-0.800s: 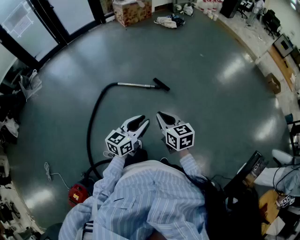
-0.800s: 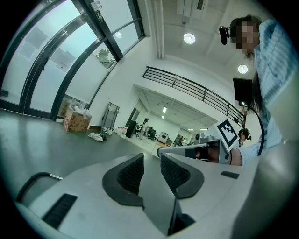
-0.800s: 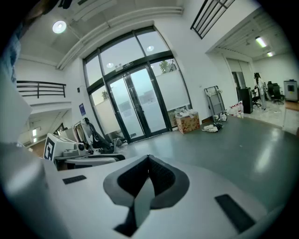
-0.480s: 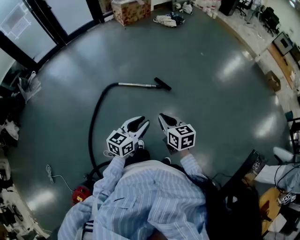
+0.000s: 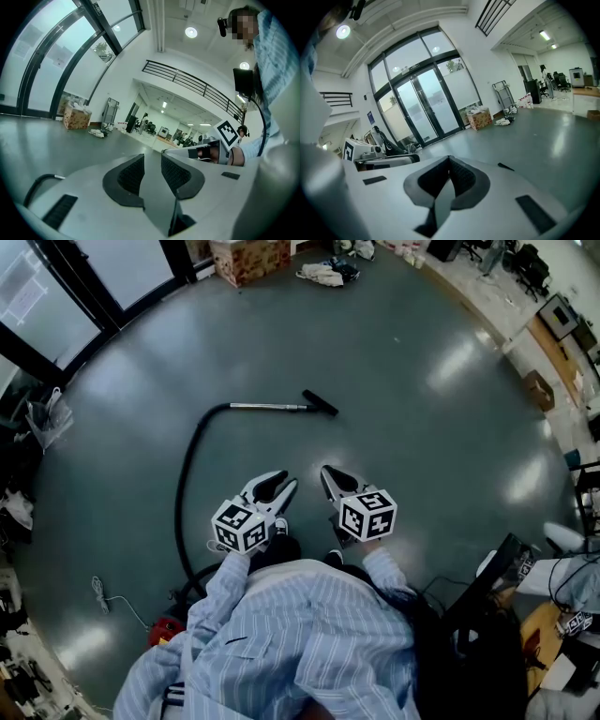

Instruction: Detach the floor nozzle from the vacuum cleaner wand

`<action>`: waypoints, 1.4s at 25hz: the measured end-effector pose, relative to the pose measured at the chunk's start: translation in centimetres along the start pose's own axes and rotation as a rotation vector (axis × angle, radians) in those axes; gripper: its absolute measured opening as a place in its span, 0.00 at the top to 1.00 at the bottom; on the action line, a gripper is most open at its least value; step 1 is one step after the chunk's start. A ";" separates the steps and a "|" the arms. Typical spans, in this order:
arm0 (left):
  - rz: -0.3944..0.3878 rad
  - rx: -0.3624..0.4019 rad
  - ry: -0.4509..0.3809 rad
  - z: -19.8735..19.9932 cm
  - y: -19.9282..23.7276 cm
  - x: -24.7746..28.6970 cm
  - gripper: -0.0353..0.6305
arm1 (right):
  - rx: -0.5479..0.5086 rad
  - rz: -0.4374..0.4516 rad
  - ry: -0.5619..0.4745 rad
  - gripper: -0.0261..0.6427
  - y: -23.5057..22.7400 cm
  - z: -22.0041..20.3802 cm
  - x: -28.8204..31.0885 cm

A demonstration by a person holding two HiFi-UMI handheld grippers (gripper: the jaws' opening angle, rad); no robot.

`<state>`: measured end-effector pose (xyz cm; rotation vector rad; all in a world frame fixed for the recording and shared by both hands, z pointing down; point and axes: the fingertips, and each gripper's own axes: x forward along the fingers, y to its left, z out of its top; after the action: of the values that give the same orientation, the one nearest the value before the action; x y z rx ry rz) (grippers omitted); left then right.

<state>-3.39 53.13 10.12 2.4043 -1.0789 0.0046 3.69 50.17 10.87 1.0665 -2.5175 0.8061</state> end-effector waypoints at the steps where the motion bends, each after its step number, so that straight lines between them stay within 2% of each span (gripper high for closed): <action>1: -0.005 -0.004 0.001 0.0 0.1 -0.1 0.77 | 0.001 -0.004 0.003 0.96 0.0 -0.1 0.1; 8: -0.032 -0.020 0.013 0.3 2.2 -1.1 0.80 | 0.029 -0.027 0.028 0.96 0.5 -0.5 2.0; 17: -0.038 0.025 0.040 1.3 7.6 -2.5 0.87 | 0.060 -0.095 -0.016 0.96 0.2 1.3 5.6; 22: -0.040 -0.035 0.055 1.1 10.8 -2.8 0.87 | 0.086 -0.139 -0.013 0.96 -0.1 1.4 6.3; 25: -0.049 -0.075 0.075 0.2 11.2 -2.1 0.87 | 0.104 -0.171 -0.006 0.96 -1.5 0.8 5.5; 29: -0.075 -0.060 0.113 -0.4 10.9 0.3 0.88 | 0.166 -0.203 -0.010 0.96 -4.8 -0.1 5.0; 35: -0.058 -0.070 0.124 0.4 11.7 5.7 0.88 | 0.176 -0.157 0.009 0.96 -10.2 1.4 6.5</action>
<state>-7.79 42.44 16.06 2.3384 -0.9375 0.0927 6.57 39.83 16.62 1.2954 -2.3537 0.9979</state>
